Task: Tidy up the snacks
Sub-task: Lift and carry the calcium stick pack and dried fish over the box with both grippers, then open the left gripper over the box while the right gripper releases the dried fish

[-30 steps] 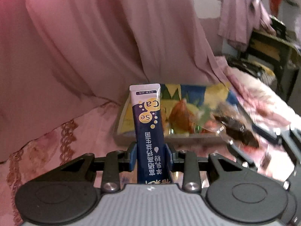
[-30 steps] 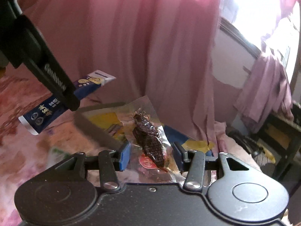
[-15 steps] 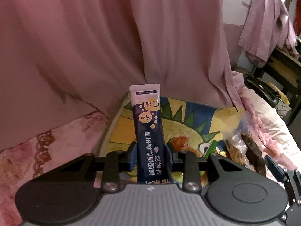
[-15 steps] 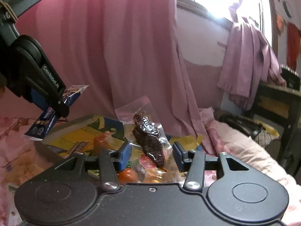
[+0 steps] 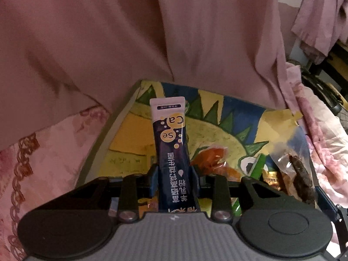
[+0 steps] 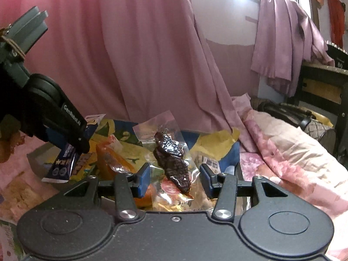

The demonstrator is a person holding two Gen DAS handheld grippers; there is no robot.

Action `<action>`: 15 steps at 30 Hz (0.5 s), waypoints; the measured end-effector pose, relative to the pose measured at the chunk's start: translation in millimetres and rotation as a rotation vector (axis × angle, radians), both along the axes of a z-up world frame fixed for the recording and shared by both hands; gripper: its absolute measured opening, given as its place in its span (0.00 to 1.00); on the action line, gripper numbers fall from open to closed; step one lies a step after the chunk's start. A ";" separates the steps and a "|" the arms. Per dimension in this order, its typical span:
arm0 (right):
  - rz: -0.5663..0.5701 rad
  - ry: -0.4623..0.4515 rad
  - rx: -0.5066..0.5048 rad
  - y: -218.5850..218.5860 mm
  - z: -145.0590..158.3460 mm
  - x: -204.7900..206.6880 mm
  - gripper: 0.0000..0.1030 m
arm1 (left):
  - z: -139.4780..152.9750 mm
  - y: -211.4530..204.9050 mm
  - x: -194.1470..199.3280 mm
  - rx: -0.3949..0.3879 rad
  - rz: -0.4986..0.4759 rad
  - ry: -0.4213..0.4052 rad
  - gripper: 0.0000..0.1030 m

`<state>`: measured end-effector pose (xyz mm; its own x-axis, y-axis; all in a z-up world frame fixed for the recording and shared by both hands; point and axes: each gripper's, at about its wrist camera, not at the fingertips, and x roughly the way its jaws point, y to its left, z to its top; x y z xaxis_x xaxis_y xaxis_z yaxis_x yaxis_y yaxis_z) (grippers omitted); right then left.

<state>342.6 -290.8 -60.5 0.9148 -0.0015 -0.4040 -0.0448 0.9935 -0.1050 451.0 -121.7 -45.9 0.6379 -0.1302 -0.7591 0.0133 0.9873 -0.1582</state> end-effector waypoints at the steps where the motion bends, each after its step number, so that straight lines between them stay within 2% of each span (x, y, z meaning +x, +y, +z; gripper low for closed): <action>1: -0.001 0.005 0.002 -0.4 -1.3 0.8 0.49 | -2.2 0.3 0.2 -0.002 0.005 0.004 0.34; 10: -0.004 0.036 -0.023 3.4 -5.1 5.1 0.49 | -12.8 -2.5 3.8 -0.009 0.002 0.046 0.34; 15: -0.006 0.043 -0.022 2.8 -5.2 7.1 0.49 | -12.0 -4.4 2.5 0.006 -0.008 0.040 0.34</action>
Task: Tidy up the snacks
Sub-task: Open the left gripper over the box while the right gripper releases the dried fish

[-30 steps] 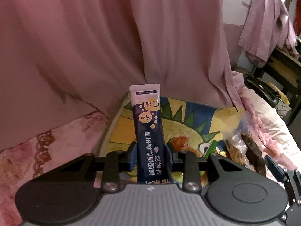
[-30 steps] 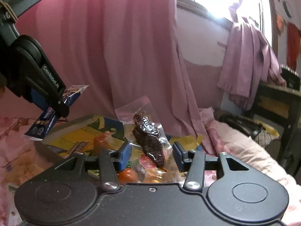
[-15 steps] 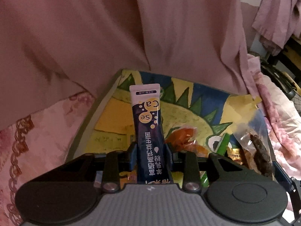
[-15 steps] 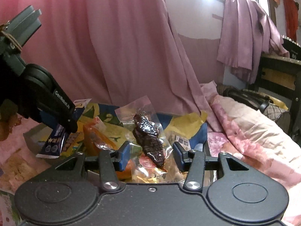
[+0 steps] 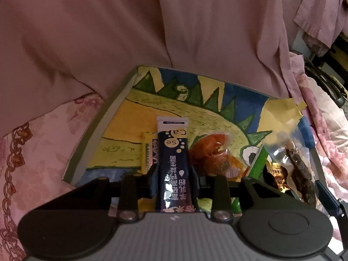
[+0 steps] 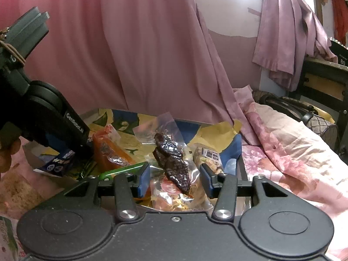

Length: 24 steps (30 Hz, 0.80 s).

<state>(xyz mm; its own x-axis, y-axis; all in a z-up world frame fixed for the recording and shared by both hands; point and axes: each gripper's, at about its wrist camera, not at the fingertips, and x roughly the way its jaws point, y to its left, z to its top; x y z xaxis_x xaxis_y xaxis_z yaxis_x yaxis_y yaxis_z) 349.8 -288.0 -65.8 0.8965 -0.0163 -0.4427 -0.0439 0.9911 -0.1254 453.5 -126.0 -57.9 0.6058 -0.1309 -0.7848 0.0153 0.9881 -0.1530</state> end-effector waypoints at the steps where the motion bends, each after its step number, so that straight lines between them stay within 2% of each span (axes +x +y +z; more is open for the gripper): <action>1: -0.001 0.000 -0.001 0.4 -0.3 -0.1 0.49 | 0.1 0.0 0.0 0.001 0.000 0.000 0.35; 11: 0.008 0.014 -0.009 2.6 -2.3 1.7 0.53 | -0.5 0.7 -1.8 0.000 0.007 0.002 0.38; 15: 0.015 0.016 -0.015 4.8 -2.3 1.5 0.58 | -0.7 1.7 -4.0 0.010 0.011 0.003 0.49; 20: 0.006 0.012 -0.009 4.2 -0.3 0.0 0.73 | 4.5 7.9 -8.8 -0.002 0.029 -0.010 0.62; 22: -0.004 -0.001 -0.006 3.8 2.1 -2.0 0.75 | 9.0 11.8 -12.2 -0.017 0.037 -0.028 0.73; 24: -0.016 -0.026 -0.006 3.2 5.9 -6.1 0.83 | 15.0 16.1 -16.4 -0.027 0.050 -0.051 0.79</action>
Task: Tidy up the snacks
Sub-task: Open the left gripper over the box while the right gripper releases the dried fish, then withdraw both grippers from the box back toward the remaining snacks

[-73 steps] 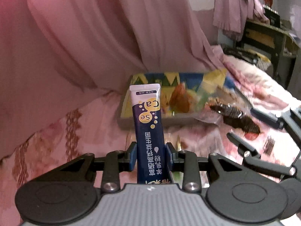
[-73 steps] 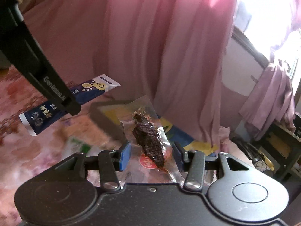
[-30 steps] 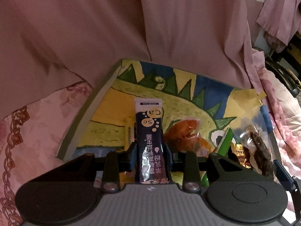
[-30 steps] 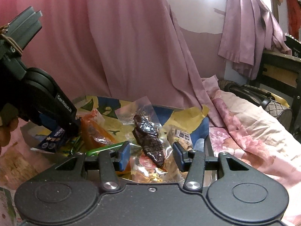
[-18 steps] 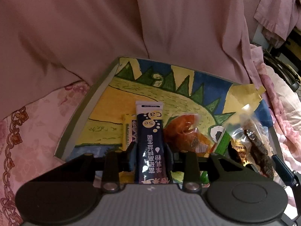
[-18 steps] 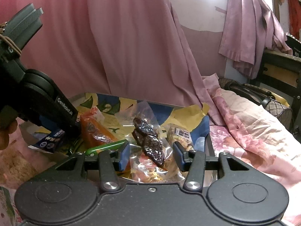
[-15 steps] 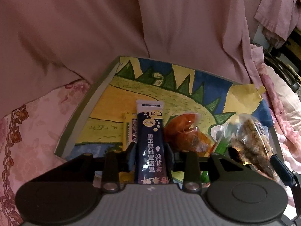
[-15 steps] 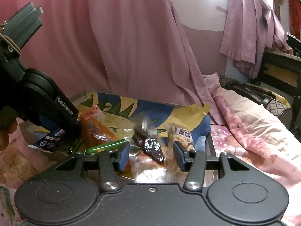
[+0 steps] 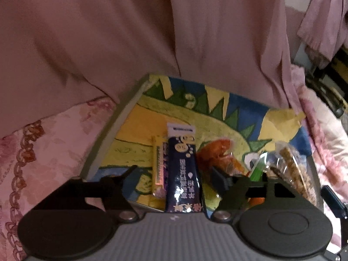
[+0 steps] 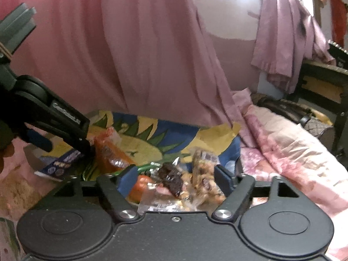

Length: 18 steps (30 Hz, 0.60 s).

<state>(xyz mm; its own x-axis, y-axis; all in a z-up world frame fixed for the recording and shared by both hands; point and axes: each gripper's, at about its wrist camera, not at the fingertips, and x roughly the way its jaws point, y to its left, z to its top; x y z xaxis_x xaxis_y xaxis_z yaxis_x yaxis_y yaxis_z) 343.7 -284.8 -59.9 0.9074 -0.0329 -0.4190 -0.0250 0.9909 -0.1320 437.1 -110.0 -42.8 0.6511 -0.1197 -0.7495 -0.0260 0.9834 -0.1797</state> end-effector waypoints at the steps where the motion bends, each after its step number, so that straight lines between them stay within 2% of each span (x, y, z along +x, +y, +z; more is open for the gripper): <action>1: -0.007 -0.017 0.002 -0.5 2.7 -2.4 0.87 | 3.2 2.0 -2.6 -0.004 0.006 -0.013 0.81; 5: -0.036 -0.085 0.032 -3.5 16.1 -14.9 0.95 | 16.1 10.4 -13.6 -0.022 0.019 -0.054 0.86; 10: -0.077 -0.156 0.081 -7.7 32.7 -34.9 0.96 | 34.4 21.8 -36.5 -0.034 0.056 -0.127 0.96; 14: -0.116 -0.195 0.139 -13.6 44.5 -56.1 0.99 | 47.6 32.4 -59.7 -0.057 0.064 -0.198 0.99; 18: -0.141 -0.225 0.155 -15.7 54.7 -78.3 0.99 | 56.5 42.1 -86.5 -0.077 0.071 -0.236 0.99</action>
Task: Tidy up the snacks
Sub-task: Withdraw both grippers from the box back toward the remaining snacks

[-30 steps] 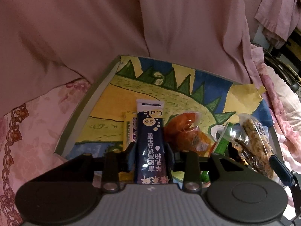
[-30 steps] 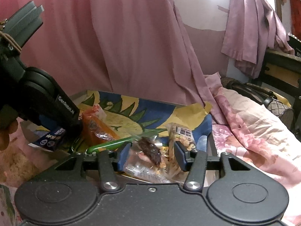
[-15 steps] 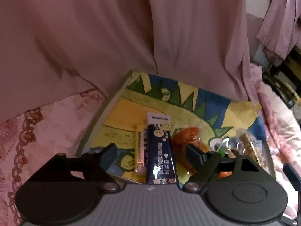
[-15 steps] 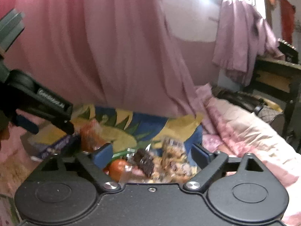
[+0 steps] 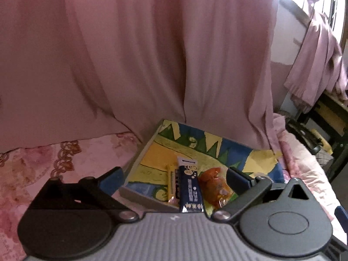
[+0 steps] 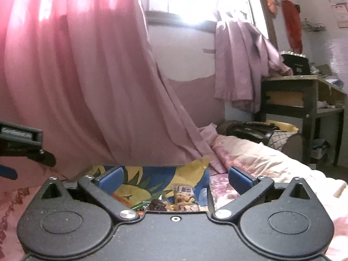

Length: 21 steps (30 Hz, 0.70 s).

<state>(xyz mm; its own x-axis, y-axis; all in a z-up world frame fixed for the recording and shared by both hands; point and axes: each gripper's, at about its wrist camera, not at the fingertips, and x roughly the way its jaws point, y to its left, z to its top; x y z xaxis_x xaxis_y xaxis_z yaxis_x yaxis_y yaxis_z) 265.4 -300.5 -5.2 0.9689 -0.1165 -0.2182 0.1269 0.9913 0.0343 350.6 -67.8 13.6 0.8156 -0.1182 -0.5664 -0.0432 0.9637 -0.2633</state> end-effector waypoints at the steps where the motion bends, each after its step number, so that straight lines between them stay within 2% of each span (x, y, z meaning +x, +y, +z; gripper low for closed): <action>1: 0.000 -0.003 0.004 -0.3 2.3 -4.3 0.99 | 1.6 2.2 -6.3 0.000 -0.002 -0.005 0.99; 9: 0.037 0.003 -0.003 13.0 12.7 -44.0 0.99 | 7.0 16.6 -53.1 0.044 -0.014 -0.017 0.99; 21: 0.125 0.068 -0.084 50.0 0.6 -90.6 0.99 | -2.1 46.4 -106.6 0.092 -0.012 -0.001 0.99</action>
